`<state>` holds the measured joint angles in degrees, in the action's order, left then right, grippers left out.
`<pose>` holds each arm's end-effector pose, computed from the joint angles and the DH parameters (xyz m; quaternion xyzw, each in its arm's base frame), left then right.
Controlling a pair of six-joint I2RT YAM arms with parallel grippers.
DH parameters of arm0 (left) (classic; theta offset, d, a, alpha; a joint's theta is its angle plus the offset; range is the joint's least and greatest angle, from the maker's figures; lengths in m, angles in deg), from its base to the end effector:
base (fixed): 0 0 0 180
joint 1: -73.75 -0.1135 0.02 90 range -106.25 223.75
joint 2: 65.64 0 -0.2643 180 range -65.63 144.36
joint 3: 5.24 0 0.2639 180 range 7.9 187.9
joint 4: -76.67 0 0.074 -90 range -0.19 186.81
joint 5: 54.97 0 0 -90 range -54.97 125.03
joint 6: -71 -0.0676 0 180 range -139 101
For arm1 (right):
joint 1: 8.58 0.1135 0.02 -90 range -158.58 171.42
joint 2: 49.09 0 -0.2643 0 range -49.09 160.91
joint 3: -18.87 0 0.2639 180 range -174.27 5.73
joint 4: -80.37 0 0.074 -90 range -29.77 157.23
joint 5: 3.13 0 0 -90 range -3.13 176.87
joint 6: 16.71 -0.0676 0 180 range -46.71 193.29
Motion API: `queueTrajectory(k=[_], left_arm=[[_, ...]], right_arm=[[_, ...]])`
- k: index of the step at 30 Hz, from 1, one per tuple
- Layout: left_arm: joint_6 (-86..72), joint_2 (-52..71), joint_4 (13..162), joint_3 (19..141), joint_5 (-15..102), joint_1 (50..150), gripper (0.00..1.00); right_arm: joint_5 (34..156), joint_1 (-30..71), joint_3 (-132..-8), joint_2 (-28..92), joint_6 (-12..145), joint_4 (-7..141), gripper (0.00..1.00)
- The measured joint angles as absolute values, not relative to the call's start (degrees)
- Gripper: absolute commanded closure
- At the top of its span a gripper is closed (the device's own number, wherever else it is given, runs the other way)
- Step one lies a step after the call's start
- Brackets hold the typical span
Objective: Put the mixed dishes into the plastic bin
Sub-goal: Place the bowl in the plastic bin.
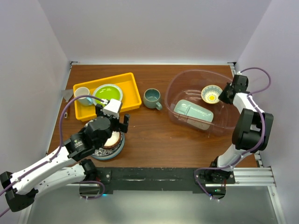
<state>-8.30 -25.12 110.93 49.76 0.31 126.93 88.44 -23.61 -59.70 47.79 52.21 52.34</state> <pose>0.1486 -0.1342 0.3074 0.1229 0.7899 -0.0833 0.5950 0.3867 -0.1019 0.1906 0.2828 0.8841 0.0323 0.3706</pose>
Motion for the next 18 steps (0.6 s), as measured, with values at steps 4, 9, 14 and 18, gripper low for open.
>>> queueTrajectory(k=[4,9,14,18], left_arm=[[-8.3,-25.1,110.9,49.8,0.4,126.7,0.01],[-8.3,-25.1,110.9,49.8,0.4,126.6,0.01],[-8.3,-25.1,110.9,49.8,0.6,126.6,0.0],[-8.3,-25.1,110.9,49.8,0.7,126.3,0.0]], right_arm=[[87.8,-23.6,-59.7,50.1,52.2,52.3,0.83],[87.4,-23.6,-59.8,50.9,51.9,52.6,0.63],[87.4,-23.6,-60.0,50.9,52.1,53.0,0.43],[87.7,-23.2,-60.0,50.0,52.8,53.0,0.29]])
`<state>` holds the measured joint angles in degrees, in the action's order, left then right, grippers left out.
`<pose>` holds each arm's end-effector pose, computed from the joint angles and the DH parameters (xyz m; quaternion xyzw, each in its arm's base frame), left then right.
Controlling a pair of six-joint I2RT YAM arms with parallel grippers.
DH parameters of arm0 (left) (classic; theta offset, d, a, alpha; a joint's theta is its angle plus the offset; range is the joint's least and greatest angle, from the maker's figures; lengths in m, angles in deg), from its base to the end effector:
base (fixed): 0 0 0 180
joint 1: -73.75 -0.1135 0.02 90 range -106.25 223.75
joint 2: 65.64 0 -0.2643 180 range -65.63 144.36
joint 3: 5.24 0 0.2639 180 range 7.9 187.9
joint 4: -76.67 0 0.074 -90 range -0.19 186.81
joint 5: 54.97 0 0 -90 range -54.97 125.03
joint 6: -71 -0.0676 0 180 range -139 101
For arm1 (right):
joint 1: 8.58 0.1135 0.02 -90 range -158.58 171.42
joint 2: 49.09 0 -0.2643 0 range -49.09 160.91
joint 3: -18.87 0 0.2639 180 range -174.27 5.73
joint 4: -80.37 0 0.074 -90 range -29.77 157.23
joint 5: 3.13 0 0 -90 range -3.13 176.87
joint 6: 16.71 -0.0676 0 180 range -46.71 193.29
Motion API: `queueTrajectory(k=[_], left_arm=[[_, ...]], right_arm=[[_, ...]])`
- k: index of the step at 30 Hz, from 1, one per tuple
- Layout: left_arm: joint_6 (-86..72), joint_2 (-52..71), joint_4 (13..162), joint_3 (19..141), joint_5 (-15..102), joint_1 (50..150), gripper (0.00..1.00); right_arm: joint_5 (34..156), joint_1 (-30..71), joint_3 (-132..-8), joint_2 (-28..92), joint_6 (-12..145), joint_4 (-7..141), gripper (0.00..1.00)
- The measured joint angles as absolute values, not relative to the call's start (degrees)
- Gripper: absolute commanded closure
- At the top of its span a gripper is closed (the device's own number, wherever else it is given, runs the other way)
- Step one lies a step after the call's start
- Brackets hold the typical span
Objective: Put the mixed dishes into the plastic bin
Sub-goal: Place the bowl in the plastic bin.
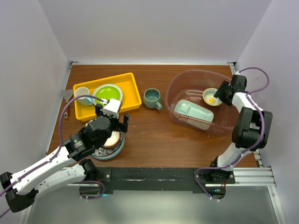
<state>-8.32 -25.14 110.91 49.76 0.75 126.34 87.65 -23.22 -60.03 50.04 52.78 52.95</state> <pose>0.1498 -0.1331 0.3074 0.1211 0.7905 -0.0832 0.5946 0.3920 -0.1015 0.1786 0.2792 0.8897 0.0248 0.3604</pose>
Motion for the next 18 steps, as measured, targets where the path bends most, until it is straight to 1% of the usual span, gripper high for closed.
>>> queueTrajectory(k=[1,2,4,5,8,10,13,17,18], left_arm=[[-8.3,-25.1,110.9,49.8,0.8,126.3,0.0],[-8.3,-25.2,110.9,49.8,0.8,126.3,0.0],[-8.3,-25.3,110.9,49.8,0.8,126.3,0.0],[-8.3,-25.5,110.9,49.8,0.8,126.3,0.0],[-8.3,-25.8,110.9,49.8,0.8,126.3,0.0],[-8.3,-25.9,110.9,49.8,0.8,126.3,0.0],[-8.3,-25.9,110.9,49.8,0.8,126.3,0.0],[-8.3,-26.2,110.9,49.8,0.8,126.3,0.0],[-8.3,-26.2,110.9,49.8,0.8,126.3,0.0]], right_arm=[[87.7,-23.2,-60.0,49.3,53.1,53.0,0.28],[87.7,-23.2,-60.0,48.5,53.3,52.9,0.23],[87.4,-23.4,-59.8,44.3,54.2,53.1,0.2],[87.4,-23.5,-59.6,42.2,54.7,53.2,0.17],[87.9,-23.7,-59.1,36.5,56.7,53.2,0.12],[89.5,-23.7,-58.9,33.0,58.9,53.2,0.11],[95.7,-23.7,-58.8,29.3,63.4,52.8,0.1],[109.6,-23.7,-58.2,25.3,71.9,50.4,0.02],[112.7,-23.7,-57.9,24.5,73.3,50.0,0.02]])
